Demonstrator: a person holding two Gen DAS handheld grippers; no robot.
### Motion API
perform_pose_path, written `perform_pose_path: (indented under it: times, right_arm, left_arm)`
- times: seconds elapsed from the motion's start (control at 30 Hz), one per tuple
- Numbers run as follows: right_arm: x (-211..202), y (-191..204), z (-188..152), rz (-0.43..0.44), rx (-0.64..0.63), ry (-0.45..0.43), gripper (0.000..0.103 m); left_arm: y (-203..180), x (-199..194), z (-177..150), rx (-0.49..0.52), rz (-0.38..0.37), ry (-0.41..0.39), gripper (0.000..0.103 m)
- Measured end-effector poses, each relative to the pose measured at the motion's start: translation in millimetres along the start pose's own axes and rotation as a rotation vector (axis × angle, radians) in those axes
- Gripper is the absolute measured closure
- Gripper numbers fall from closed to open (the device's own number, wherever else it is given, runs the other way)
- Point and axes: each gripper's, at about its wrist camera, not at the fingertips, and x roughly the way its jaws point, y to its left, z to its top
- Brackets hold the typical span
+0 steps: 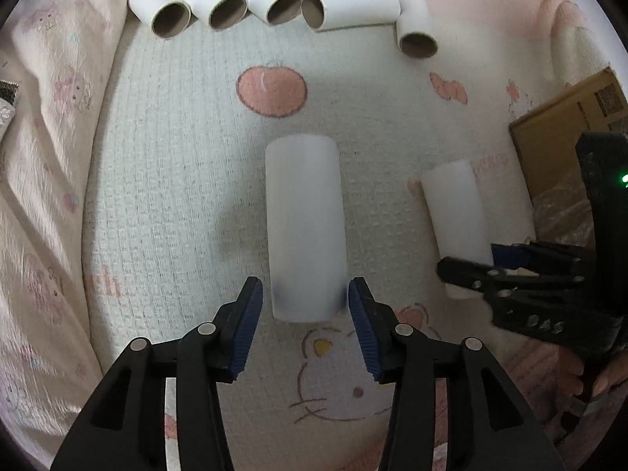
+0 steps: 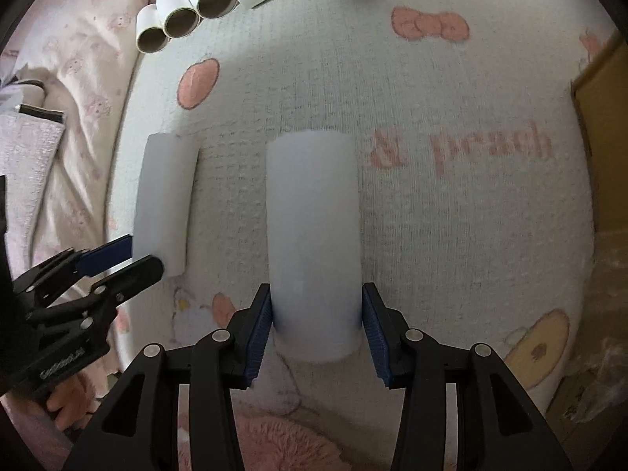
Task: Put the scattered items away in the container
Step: 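Lift the held tubes and carry both toward the cardboard box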
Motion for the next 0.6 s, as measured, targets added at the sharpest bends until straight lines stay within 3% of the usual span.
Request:
perform_pose_path:
  times: [0.2,0.4,0.6]
  right_arm:
    - [3,15,8,-0.067,-0.036,-0.042,0.059]
    - [-3,7,8,-0.042,0.033,-0.13,0.052]
    - [-9,5,-2,-0.06,0.073,-0.223,0.052]
  left_arm:
    - [7,5,10,-0.046,-0.016,-0.023,0.053]
    - [6,12,18,-0.062,-0.018,-0.056,0.053]
    - [3,19,23,-0.081,-0.016,-0.078,0.053]
